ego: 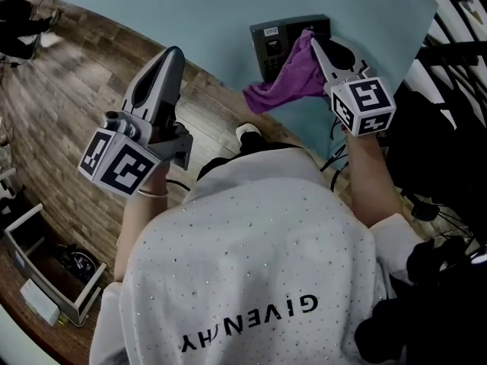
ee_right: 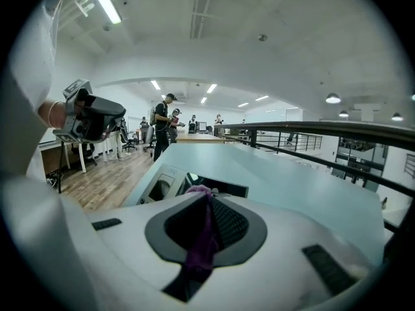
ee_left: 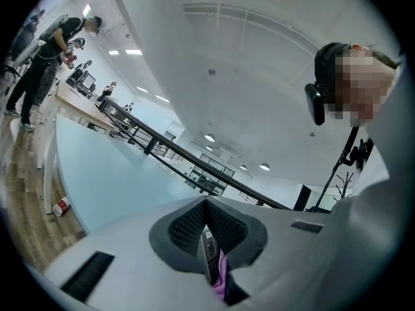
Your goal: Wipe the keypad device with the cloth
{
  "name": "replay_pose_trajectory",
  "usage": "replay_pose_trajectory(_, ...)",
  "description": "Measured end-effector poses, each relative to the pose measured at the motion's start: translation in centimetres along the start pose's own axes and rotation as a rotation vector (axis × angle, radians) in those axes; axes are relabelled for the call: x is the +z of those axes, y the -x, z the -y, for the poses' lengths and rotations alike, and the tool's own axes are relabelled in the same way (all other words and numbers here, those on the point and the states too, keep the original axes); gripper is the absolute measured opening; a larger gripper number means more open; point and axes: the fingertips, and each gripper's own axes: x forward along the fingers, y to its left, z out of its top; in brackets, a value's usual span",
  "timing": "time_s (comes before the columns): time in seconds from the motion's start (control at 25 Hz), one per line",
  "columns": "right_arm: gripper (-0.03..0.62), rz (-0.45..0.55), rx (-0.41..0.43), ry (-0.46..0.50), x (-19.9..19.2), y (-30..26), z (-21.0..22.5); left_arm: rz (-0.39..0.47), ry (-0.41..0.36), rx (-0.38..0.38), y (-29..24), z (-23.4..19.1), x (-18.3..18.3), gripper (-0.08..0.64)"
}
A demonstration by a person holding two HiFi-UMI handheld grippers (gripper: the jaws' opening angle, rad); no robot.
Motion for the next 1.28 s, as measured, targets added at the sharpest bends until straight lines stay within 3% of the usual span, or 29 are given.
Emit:
replay_pose_trajectory(0.6,0.024,-0.043,-0.112,-0.036,-1.4,1.9,4.5,-0.004,-0.016,-0.008,-0.5,0.5,0.5,0.000)
replay_pose_trajectory(0.84,0.023,0.000,-0.157,-0.055,-0.6,3.4,5.9,-0.002,-0.060,-0.002,-0.6,1.0,1.4,0.000)
replay_pose_trajectory(0.92,0.021,0.044,-0.096,-0.083,0.0,3.3,4.6,0.003,-0.064,0.008,-0.7,0.9,1.5,0.000)
replay_pose_trajectory(1.08,0.021,0.160,0.147,-0.101,2.6,2.6,-2.1,0.008,-0.059,0.016,-0.8,0.8,1.6,0.000)
replay_pose_trajectory(1.28,0.021,0.149,0.324,-0.017,4.1,0.5,-9.0,-0.013,-0.061,-0.031,-1.4,1.7,1.4,0.000)
